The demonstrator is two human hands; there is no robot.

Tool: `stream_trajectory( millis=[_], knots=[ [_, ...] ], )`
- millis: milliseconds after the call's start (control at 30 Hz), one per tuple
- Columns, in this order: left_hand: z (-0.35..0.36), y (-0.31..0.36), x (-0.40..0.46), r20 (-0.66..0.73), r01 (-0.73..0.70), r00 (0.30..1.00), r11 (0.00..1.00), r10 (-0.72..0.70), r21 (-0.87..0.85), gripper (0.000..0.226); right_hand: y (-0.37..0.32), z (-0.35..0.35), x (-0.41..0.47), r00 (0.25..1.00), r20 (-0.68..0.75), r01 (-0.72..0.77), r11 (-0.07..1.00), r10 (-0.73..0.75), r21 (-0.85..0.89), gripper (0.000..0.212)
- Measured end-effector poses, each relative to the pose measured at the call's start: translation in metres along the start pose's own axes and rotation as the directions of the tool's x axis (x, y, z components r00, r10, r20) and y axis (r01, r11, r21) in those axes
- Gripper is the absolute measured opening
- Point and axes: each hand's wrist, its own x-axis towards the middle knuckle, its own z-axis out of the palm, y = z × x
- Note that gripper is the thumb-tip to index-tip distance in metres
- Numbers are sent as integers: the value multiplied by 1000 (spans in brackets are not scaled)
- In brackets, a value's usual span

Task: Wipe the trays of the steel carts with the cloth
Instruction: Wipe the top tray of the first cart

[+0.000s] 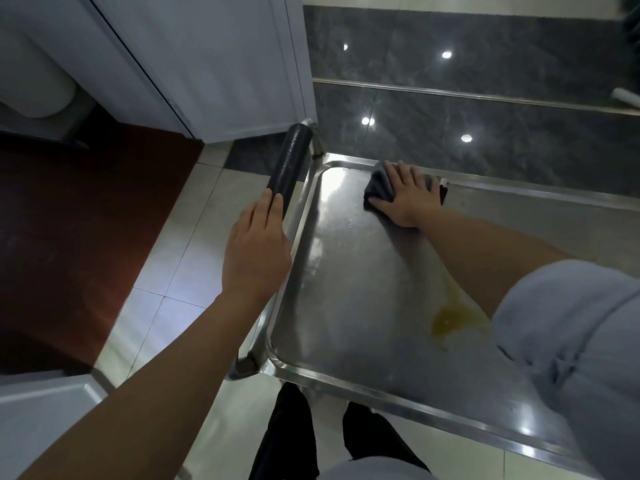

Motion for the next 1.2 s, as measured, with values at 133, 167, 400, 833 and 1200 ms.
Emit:
stream_trajectory(
  millis=[133,167,400,833,1200],
  knots=[
    [-2,1,0,-4,5,1000,1000,-5,1,52,2,9,-11,1000,-22,14,1000,-15,-14,86],
    [-2,2,1,-5,7,1000,1000,-7,-5,51,1,13,-17,999,-36,14,1000,-14,-9,86],
    [-8,5,3,0,8,1000,1000,-8,-30,50,-20,68,-112,981,-156,108,992,-116,-61,83],
    [-8,-2,6,113,-70,992,991,57,113,55,-65,149,-268,954,-120,262,960,-273,-103,77],
    [-19,4,-5,174,-283,952,942,253,182,66,-24,141,-334,998,-31,50,990,-54,-132,70]
  ],
)
